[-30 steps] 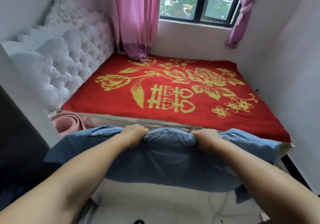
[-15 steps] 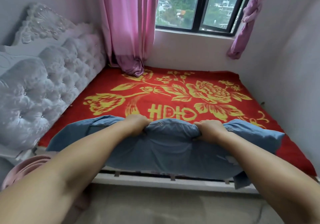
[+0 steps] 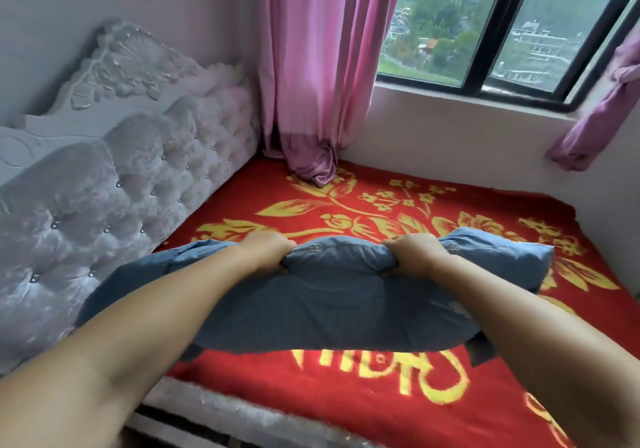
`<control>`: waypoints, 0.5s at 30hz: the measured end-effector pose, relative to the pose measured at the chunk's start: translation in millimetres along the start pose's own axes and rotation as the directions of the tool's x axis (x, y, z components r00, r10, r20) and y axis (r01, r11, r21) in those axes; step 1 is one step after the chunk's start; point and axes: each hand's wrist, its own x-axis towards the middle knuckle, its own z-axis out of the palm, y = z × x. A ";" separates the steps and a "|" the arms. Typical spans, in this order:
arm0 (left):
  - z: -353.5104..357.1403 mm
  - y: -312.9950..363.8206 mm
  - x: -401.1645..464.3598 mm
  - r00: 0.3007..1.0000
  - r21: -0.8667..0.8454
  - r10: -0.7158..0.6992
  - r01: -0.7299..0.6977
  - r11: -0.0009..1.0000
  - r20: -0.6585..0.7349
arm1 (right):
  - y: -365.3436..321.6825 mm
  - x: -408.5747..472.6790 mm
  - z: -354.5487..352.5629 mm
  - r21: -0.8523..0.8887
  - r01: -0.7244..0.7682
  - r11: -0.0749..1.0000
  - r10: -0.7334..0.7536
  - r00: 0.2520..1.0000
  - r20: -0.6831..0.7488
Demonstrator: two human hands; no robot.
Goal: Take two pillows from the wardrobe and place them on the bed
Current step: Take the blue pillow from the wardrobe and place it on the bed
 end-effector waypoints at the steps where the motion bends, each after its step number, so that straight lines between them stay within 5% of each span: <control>1: -0.9 -15.9 14.2 1.000 -0.010 -0.006 0.006 1.000 -0.006 | 2.2 23.2 -3.5 -0.003 0.009 1.000 -0.009 1.000 -0.014; 15: -44.4 -149.2 178.7 0.999 0.044 -0.045 0.046 0.998 -0.022 | 56.9 234.1 -41.9 -0.019 0.018 1.000 -0.019 0.999 -0.042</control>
